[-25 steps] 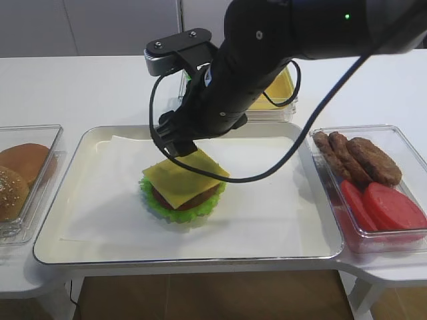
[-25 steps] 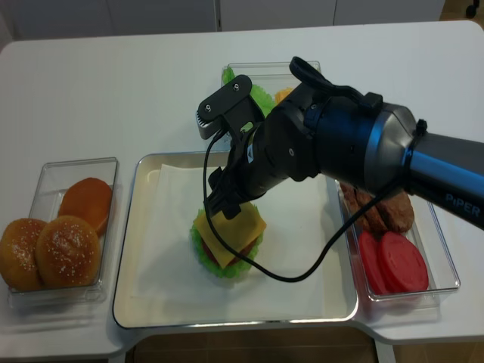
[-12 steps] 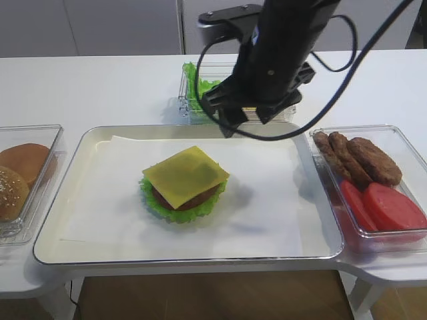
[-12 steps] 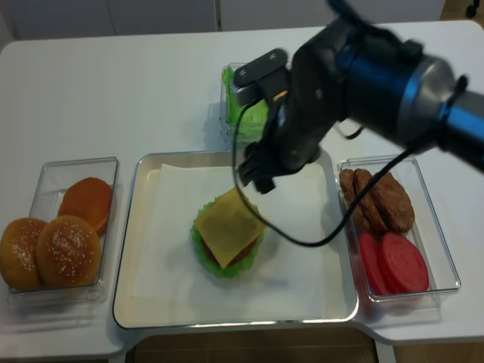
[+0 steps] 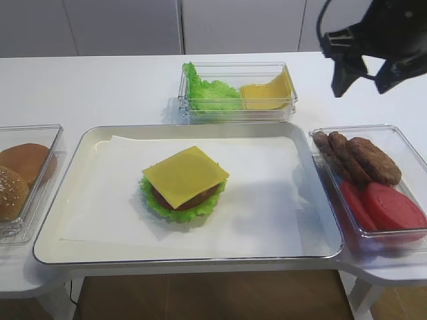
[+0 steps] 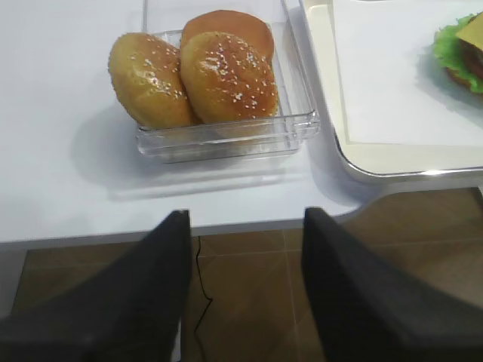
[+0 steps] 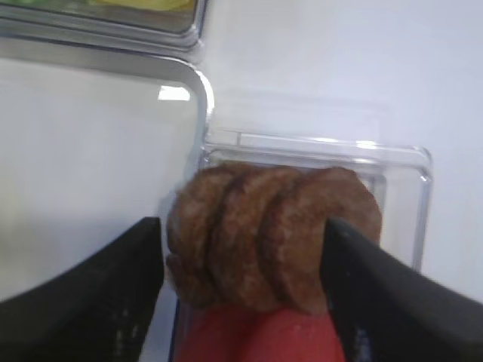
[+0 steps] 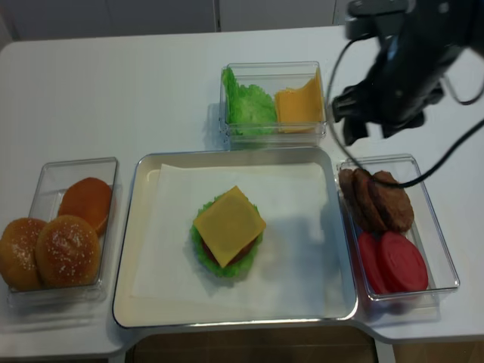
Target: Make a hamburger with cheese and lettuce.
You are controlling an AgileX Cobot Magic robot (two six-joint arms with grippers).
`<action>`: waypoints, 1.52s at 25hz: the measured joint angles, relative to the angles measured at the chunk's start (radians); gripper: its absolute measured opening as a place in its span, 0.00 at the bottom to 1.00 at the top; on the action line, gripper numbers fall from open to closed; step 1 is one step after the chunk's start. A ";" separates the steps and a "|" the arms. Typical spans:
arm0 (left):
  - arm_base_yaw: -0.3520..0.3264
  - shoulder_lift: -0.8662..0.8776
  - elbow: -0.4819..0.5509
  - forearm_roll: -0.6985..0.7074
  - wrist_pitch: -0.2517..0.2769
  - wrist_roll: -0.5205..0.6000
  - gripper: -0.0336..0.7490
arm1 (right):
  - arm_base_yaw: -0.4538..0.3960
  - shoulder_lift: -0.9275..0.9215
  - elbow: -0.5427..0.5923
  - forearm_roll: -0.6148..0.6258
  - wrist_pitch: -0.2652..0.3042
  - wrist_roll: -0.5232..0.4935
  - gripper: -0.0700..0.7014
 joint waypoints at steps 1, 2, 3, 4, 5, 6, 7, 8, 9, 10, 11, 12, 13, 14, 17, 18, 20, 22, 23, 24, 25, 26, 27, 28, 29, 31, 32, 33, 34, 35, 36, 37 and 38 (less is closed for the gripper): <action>0.000 0.000 0.000 0.000 0.000 0.000 0.50 | -0.016 -0.026 0.016 0.000 0.007 0.002 0.73; 0.000 0.000 0.000 0.000 0.000 0.000 0.50 | -0.031 -0.053 0.035 0.000 0.012 0.002 0.73; 0.000 0.000 0.000 0.000 0.000 0.000 0.50 | -0.044 -0.077 0.062 0.001 0.018 0.004 0.73; 0.000 0.000 0.000 0.000 0.000 0.000 0.50 | -0.049 -0.107 0.094 0.001 0.025 0.004 0.73; 0.000 0.000 0.000 0.000 0.000 0.000 0.50 | -0.052 -0.138 0.127 0.001 0.029 0.004 0.73; 0.000 0.000 0.000 0.000 0.000 0.000 0.50 | -0.054 -0.171 0.156 0.001 0.032 0.004 0.73; 0.000 0.000 0.000 0.000 0.000 0.000 0.50 | -0.054 -0.200 0.189 0.004 0.037 0.006 0.73; 0.000 0.000 0.000 0.000 0.000 0.000 0.50 | -0.056 -0.237 0.222 0.006 0.037 0.006 0.73; 0.000 0.000 0.000 0.000 0.000 0.000 0.50 | -0.056 -0.277 0.248 0.008 0.044 0.006 0.73; 0.000 0.000 0.000 0.000 0.000 0.000 0.50 | -0.056 -0.310 0.277 0.008 0.049 0.006 0.73; 0.000 0.000 0.000 0.000 0.000 0.000 0.50 | -0.057 -0.352 0.306 0.008 0.060 0.006 0.73; 0.000 0.000 0.000 0.000 0.000 0.000 0.50 | -0.057 -0.394 0.334 0.008 0.076 0.006 0.73; 0.000 0.000 0.000 0.000 0.000 0.000 0.50 | -0.057 -0.438 0.356 0.008 0.092 0.006 0.73; 0.000 0.000 0.000 0.000 0.000 0.000 0.50 | -0.057 -0.478 0.383 0.008 0.107 0.006 0.73; 0.000 0.000 0.000 0.000 0.000 0.000 0.50 | -0.057 -0.639 0.453 0.008 0.138 0.025 0.73; 0.000 0.000 0.000 0.000 0.000 0.000 0.50 | -0.057 -0.687 0.474 0.008 0.145 0.035 0.73; 0.000 0.000 0.000 0.000 0.000 0.000 0.50 | -0.057 -0.802 0.505 0.008 0.166 0.047 0.73; 0.000 0.000 0.000 0.000 0.000 0.000 0.50 | -0.057 -0.903 0.523 0.008 0.175 0.053 0.73; 0.000 0.000 0.000 0.000 0.000 0.000 0.50 | -0.057 -0.955 0.528 0.006 0.180 0.055 0.73; 0.000 0.000 0.000 0.000 0.000 0.000 0.50 | -0.057 -1.005 0.533 0.004 0.182 0.055 0.73; 0.000 0.000 0.000 0.000 0.000 0.000 0.50 | -0.057 -1.048 0.538 0.004 0.184 0.055 0.73; 0.000 0.000 0.000 0.000 0.000 0.000 0.50 | -0.057 -1.098 0.542 0.002 0.187 0.055 0.73; 0.000 0.000 0.000 0.000 0.000 0.000 0.50 | -0.057 -1.146 0.542 0.002 0.190 0.057 0.73; 0.000 0.000 0.000 0.000 0.000 0.000 0.50 | -0.057 -1.185 0.542 0.002 0.190 0.057 0.73; 0.000 0.000 0.000 0.000 0.000 0.000 0.50 | -0.057 -1.229 0.542 0.002 0.192 0.057 0.73; 0.000 0.000 0.000 0.000 0.000 0.000 0.50 | -0.057 -1.308 0.542 0.002 0.195 0.057 0.73; 0.000 0.000 0.000 0.000 0.000 0.000 0.50 | -0.057 -1.336 0.542 0.002 0.197 0.057 0.72; 0.000 0.000 0.000 0.000 0.000 0.000 0.50 | -0.057 -1.368 0.544 0.002 0.199 0.057 0.72; 0.000 0.000 0.000 0.000 0.000 0.000 0.50 | -0.057 -1.396 0.544 0.002 0.202 0.057 0.72; 0.000 0.000 0.000 0.000 0.000 0.000 0.50 | -0.057 -1.421 0.546 0.002 0.202 0.057 0.72; 0.000 0.000 0.000 0.000 0.000 0.000 0.50 | -0.057 -1.440 0.550 0.002 0.202 0.057 0.72; 0.000 0.000 0.000 0.000 0.000 0.000 0.50 | -0.057 -1.463 0.559 0.006 0.202 0.055 0.72; 0.000 0.000 0.000 0.000 0.000 0.000 0.50 | -0.057 -1.483 0.570 0.010 0.202 0.052 0.72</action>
